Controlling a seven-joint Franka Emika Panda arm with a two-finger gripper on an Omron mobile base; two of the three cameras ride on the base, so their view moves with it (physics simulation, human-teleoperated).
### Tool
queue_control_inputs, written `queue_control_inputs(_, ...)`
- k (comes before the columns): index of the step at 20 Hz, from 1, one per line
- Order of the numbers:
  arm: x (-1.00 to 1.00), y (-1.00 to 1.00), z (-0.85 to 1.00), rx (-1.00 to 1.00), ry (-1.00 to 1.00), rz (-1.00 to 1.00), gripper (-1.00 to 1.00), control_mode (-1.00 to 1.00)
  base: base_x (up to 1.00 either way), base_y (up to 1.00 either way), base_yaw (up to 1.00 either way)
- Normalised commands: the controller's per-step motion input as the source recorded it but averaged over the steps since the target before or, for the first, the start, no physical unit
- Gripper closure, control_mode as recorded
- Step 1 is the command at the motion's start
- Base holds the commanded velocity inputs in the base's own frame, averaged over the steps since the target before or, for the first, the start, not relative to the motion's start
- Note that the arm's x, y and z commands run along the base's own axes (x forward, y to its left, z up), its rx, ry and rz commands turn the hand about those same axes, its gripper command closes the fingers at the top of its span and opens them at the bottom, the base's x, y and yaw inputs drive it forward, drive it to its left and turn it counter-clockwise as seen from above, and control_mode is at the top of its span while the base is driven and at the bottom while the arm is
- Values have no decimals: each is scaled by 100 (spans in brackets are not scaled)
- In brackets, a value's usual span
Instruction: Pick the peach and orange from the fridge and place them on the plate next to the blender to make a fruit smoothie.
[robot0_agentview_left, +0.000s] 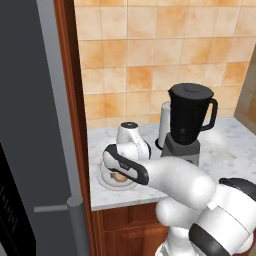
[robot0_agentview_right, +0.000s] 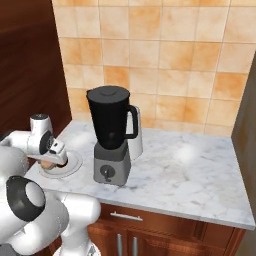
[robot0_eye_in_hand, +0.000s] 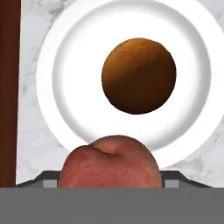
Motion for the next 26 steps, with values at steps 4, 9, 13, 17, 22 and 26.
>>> queue_control_inputs(4, 42, 30, -23, 0, 0, 0, -100, -100, 0, 0, 0)
queue_control_inputs(9, 19, 4, 6, 0, 0, 0, -100, -100, 0, 0, 0)
queue_control_inputs(13, 0, -13, 32, 3, 0, 0, -100, -100, 0, 0, 0)
queue_control_inputs(17, -63, -58, 48, 11, -12, -1, -100, -100, 0, 0, 0)
queue_control_inputs(22, -100, -92, 33, 12, -35, 0, -100, -100, 0, 0, 0)
queue_control_inputs(26, -100, -98, 26, 10, -40, 0, -100, -100, 0, 0, 0)
